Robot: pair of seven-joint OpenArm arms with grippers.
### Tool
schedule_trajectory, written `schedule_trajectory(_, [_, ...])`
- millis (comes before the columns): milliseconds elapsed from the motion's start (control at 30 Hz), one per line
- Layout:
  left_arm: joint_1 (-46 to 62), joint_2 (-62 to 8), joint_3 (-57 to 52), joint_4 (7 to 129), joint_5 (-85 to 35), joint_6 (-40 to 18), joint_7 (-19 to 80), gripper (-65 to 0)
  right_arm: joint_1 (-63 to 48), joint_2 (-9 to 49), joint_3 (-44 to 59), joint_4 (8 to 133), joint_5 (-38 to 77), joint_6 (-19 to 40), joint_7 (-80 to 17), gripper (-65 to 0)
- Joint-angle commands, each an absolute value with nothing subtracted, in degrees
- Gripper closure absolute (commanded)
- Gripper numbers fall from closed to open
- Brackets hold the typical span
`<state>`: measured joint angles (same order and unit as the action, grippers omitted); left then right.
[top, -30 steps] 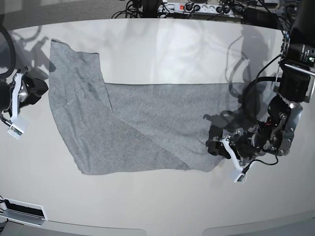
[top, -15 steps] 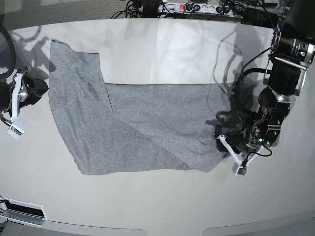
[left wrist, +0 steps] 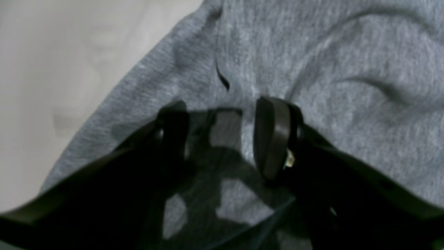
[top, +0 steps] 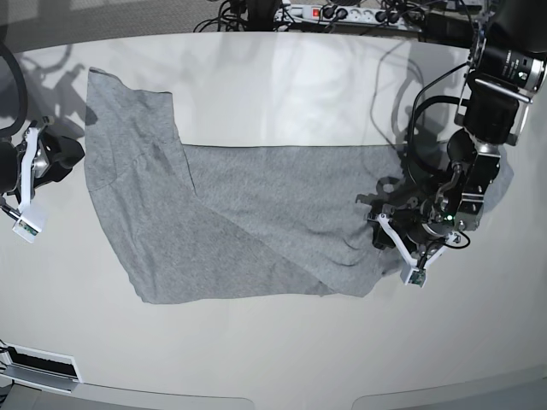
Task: Layout the t-shirt on the table in an organized manner, then fold the t-shirt properly
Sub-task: 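Move the left gripper to the shirt's loose corner and grasp it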
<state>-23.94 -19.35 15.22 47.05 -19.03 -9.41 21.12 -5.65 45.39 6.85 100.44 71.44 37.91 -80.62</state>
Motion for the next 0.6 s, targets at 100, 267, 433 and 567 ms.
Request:
schedule_trajectory(100, [-25.0, -19.9, 14.9, 47.7, -19.1, -9.4, 22.7, -23.0, -4.8, 46.7, 7.5, 101.1, 72.2, 37.9, -80.0, -22.9])
schedule_trajectory(267, [-26.2, -19.8, 14.9, 48.8, -20.1, -9.4, 22.7, 0.0, -4.8, 46.7, 7.5, 101.1, 72.2, 37.9, -80.0, -22.9])
schedule_trajectory(433, [-27.1, -20.2, 14.9, 51.7, -19.9, -9.3, 24.3, 0.0, -4.8, 46.7, 7.5, 101.1, 72.2, 37.9, -80.0, -22.9])
schedule_trajectory(567, [-28.4, -20.2, 14.9, 54.3, -19.9, -9.4, 28.8, 0.0, -4.8, 46.7, 7.5, 101.1, 72.2, 37.9, -80.0, -22.9])
